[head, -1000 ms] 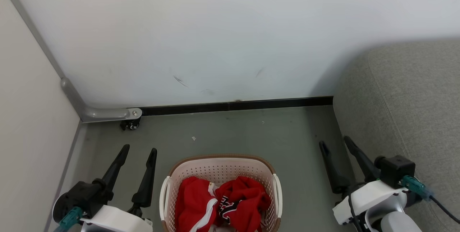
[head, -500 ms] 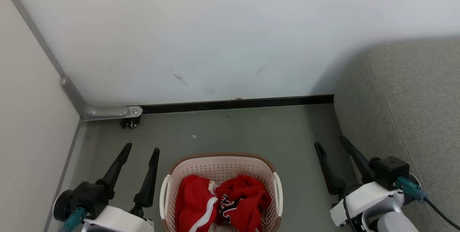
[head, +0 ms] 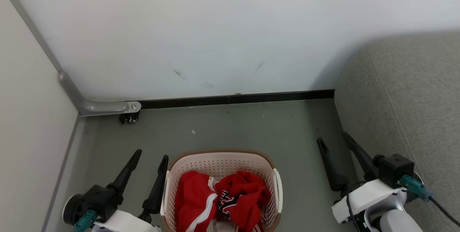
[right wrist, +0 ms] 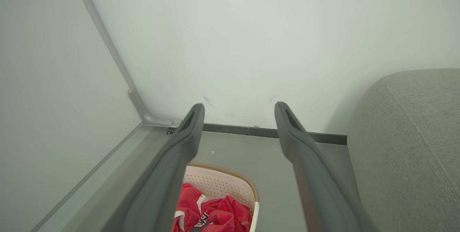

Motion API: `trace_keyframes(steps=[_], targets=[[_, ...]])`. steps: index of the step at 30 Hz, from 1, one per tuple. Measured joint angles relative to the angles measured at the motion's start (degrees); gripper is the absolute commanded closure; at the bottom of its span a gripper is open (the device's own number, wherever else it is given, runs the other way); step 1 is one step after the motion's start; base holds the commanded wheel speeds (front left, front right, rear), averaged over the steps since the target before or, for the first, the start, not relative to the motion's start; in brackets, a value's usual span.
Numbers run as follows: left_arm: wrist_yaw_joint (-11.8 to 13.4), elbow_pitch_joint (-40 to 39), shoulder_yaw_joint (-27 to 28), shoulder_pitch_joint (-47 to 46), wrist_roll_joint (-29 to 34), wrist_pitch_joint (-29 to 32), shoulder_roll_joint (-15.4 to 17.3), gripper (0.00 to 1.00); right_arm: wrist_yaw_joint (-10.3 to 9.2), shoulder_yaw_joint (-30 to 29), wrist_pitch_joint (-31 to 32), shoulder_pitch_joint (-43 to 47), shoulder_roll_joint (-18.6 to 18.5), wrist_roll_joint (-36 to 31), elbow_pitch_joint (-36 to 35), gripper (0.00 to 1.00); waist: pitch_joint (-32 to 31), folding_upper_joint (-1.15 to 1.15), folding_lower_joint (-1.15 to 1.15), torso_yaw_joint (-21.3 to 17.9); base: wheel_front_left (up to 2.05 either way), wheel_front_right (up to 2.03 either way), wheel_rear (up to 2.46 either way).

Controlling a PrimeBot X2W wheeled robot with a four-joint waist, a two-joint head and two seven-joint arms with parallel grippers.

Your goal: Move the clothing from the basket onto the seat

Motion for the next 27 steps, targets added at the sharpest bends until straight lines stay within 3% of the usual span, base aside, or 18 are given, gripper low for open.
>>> trace_keyframes(steps=[27], targets=[[-0.04,8.50,-8.23,0.27,-1.13,0.00,0.53,0.00,0.00,0.78,-0.08,-5.11,-0.03,1.29,-4.76,0.00,5.73,0.00,-0.01,-0.33,0.00,0.00,0.00]])
